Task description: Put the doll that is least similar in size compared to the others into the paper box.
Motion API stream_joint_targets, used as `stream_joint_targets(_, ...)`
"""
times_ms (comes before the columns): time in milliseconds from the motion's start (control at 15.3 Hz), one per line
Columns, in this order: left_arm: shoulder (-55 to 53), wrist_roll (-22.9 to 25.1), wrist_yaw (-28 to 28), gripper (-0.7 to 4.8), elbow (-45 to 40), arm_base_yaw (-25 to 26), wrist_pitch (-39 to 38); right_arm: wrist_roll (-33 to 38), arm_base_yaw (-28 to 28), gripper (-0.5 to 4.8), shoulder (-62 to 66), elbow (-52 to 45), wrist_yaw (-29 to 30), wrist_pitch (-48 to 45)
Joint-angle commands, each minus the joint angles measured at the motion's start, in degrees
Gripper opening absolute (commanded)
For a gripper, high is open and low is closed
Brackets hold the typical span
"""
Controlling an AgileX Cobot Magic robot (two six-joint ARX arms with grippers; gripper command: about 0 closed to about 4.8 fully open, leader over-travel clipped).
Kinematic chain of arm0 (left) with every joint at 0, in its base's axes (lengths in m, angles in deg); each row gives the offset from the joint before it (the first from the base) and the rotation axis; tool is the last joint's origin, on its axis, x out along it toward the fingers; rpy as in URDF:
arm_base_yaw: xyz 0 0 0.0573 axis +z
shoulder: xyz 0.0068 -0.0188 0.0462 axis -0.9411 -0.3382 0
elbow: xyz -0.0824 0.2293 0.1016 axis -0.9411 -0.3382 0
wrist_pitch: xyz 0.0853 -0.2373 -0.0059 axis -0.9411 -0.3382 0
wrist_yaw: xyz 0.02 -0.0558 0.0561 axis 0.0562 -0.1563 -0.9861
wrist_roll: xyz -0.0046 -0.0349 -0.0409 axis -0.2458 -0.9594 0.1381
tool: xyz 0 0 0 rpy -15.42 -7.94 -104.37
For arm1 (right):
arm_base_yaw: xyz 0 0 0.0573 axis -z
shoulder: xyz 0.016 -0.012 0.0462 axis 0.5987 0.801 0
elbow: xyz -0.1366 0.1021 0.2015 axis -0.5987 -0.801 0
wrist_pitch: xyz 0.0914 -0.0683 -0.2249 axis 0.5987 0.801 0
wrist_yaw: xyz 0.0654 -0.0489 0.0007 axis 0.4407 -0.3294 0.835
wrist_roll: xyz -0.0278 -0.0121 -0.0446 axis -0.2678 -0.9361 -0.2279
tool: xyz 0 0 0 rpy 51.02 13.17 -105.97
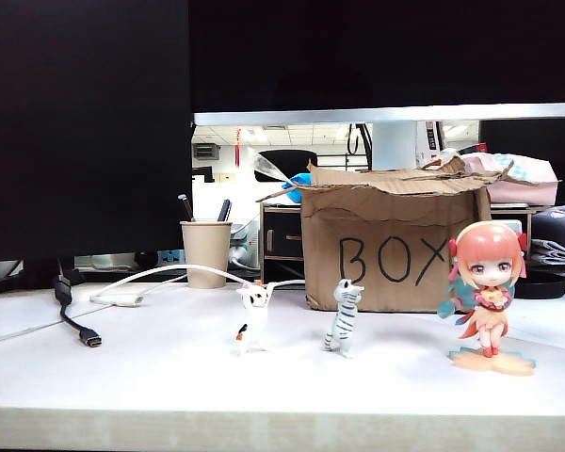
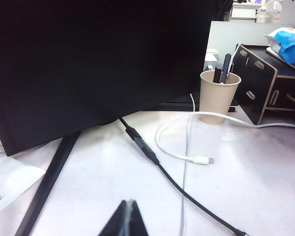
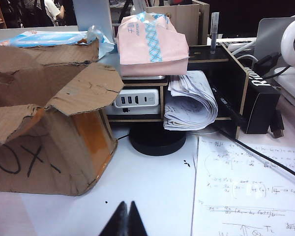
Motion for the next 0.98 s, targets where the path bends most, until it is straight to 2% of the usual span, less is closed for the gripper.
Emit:
stream_joint_targets(65,0.0,0.1,0.0,-0.05,0.1,0.1,0.3,-0.2,-0.1,-0.01,0.0,-0.2,0.2,-1.0)
stream_joint_targets(261,0.0,0.0,-0.2,-0.05,0.1,-0.8,0.2,-0.2,-0.1,-0.01,0.0,-0.2,0.2,-1.0)
stream_joint_targets(326,0.0,0.1,-2.4,-0.05,0.1,-5.5,0.2,-0.2,-0.1,-0.01,0.0,-0.2,0.2,-1.0)
stream_joint_targets(391,0.0,0.1,-3.1,-0.05,0.1,-17.0,0.2,-0.2,-0.1,-0.01,0.0,-0.2,0.2,-1.0)
stream_joint_targets(522,-0.1,0.1,-2.5,-0.05,0.1,-29.2,0.2,-0.1,-0.1,-0.01,0.0,-0.2,0.2,-1.0)
stream_joint_targets(587,-1.3,0.1,-1.5,-0.05,0.1,-33.1,0.4,0.1,-0.1,-0.01,0.0,-0.2,0.4,-1.0)
stream_joint_targets(783,-8.8,0.1,-1.0,-0.05,0.1,-38.2,0.3,3.6,-0.1,-0.01,0.0,-0.2,0.4,-1.0)
stream_joint_targets(913,-14.1,0.1,-1.0,-0.05,0.1,-40.0,0.2,13.4,-0.1,-0.01,0.0,-0.2,2.5,-1.1)
stream_joint_targets(979,-16.0,0.1,-1.0,-0.05,0.1,-40.4,-0.2,25.1,-0.1,-0.01,0.0,0.0,6.3,-1.8)
